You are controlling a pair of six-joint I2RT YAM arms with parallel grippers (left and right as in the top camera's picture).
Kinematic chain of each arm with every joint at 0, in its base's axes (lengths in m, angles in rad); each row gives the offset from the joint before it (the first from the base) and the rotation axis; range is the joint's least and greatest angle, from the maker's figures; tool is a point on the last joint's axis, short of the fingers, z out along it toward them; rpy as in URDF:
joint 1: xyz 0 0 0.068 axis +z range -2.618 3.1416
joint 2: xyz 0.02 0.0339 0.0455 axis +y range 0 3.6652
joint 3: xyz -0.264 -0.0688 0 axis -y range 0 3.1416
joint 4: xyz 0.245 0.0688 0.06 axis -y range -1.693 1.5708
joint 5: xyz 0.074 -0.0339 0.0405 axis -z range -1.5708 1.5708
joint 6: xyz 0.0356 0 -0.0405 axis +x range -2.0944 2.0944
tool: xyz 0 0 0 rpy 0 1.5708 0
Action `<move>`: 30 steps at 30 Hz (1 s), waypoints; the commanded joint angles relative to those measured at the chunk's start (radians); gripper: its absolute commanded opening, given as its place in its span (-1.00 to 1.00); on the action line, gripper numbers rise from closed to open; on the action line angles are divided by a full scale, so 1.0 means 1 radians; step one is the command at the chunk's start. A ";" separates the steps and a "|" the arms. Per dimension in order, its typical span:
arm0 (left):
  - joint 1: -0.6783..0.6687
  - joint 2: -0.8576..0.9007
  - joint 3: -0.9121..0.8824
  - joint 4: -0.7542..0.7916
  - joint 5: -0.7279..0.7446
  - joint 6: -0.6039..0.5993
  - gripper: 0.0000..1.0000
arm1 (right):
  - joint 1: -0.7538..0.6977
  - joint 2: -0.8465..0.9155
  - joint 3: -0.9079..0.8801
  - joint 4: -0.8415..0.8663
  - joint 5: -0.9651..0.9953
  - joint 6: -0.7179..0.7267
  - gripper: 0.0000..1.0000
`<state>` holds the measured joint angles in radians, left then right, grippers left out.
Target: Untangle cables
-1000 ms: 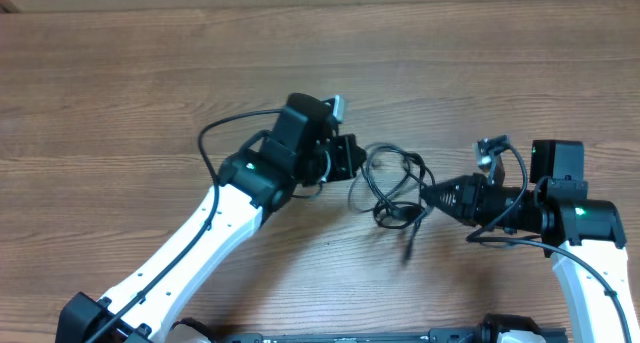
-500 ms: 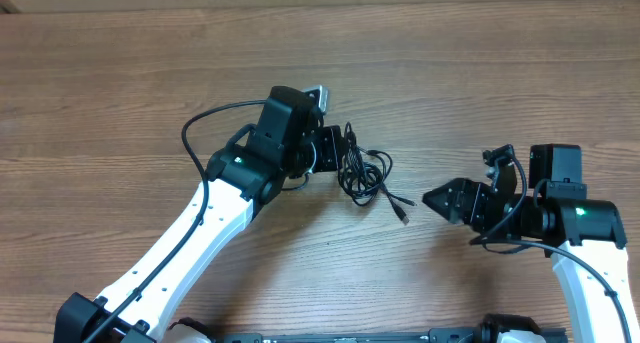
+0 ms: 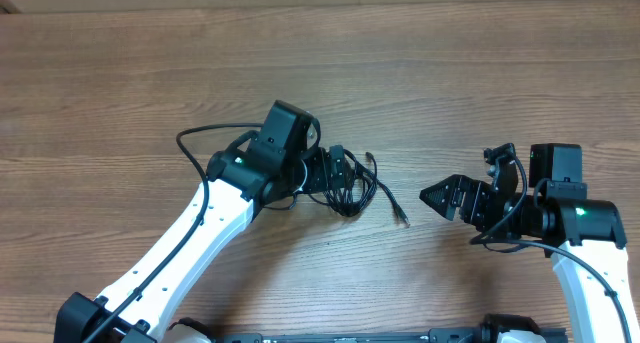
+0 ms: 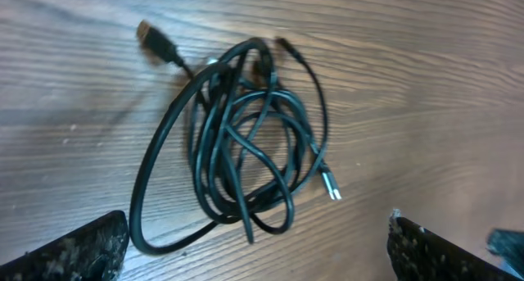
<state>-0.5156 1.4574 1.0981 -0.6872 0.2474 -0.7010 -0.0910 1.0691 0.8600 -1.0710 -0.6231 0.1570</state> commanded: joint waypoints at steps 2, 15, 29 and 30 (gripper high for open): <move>-0.010 -0.004 -0.069 -0.003 -0.050 -0.063 0.95 | -0.003 -0.013 0.005 0.003 0.002 -0.001 1.00; -0.008 -0.003 -0.221 0.097 -0.053 -0.071 0.43 | -0.003 -0.013 0.005 0.003 0.002 -0.002 1.00; -0.010 0.281 -0.222 0.322 -0.071 -0.089 -0.47 | -0.003 -0.013 0.004 0.013 0.002 -0.002 1.00; -0.010 0.288 -0.222 0.322 -0.070 -0.089 -0.92 | -0.003 -0.013 0.004 0.013 0.002 -0.002 1.00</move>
<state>-0.5171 1.7096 0.8772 -0.3710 0.1715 -0.7876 -0.0910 1.0687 0.8600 -1.0630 -0.6212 0.1566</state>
